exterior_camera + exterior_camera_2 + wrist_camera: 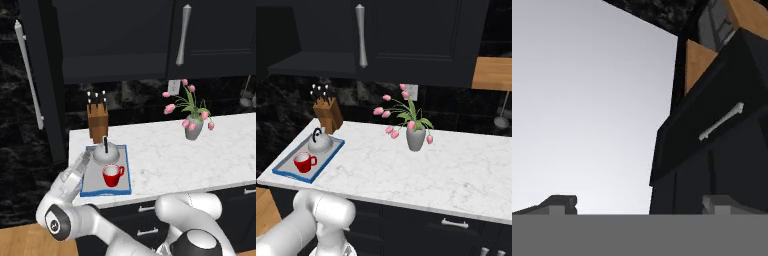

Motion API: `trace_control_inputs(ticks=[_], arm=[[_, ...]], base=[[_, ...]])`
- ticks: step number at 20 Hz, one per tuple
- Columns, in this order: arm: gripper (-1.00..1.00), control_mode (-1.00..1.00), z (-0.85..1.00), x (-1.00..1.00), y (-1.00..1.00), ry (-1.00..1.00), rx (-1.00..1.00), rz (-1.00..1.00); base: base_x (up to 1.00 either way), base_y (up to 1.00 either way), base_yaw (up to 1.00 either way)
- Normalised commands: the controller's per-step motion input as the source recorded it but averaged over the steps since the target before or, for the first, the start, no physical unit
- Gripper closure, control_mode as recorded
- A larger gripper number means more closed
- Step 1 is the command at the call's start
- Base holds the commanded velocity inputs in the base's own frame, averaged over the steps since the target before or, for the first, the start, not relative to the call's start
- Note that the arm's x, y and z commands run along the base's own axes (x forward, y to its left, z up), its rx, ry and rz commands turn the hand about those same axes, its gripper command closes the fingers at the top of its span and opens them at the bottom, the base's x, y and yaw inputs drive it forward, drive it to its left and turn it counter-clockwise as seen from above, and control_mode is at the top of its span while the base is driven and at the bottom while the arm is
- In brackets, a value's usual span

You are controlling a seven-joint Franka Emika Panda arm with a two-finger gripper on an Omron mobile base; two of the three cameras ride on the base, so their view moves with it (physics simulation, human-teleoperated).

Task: Pick the kettle from the counter and place it on the tray. Then pick the mug from the cabinet and place it on the tray. Then close the cabinet doors.

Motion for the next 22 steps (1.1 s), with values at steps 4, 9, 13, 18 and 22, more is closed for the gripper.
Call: trace_control_inputs(ticks=[4,9,13,18,22], arm=[[-1.0,-1.0,-0.07,0.21,0.64,0.4,-0.22,-0.11],[-1.0,-1.0,-0.31,0.29,0.61,0.31,-0.24,-0.04],[-1.0,-1.0,-0.06,0.17,0.54,0.17,-0.09,-0.04],[-1.0,-1.0,0.03,0.0,0.48,0.1,-0.01,-0.03],[-1.0,-1.0,0.0,0.0,0.54,0.13,-0.04,-0.02]], base=[[0.0,0.0,0.0],[0.0,0.0,0.0],[0.0,0.0,0.0],[0.0,0.0,0.0],[0.0,0.0,0.0]])
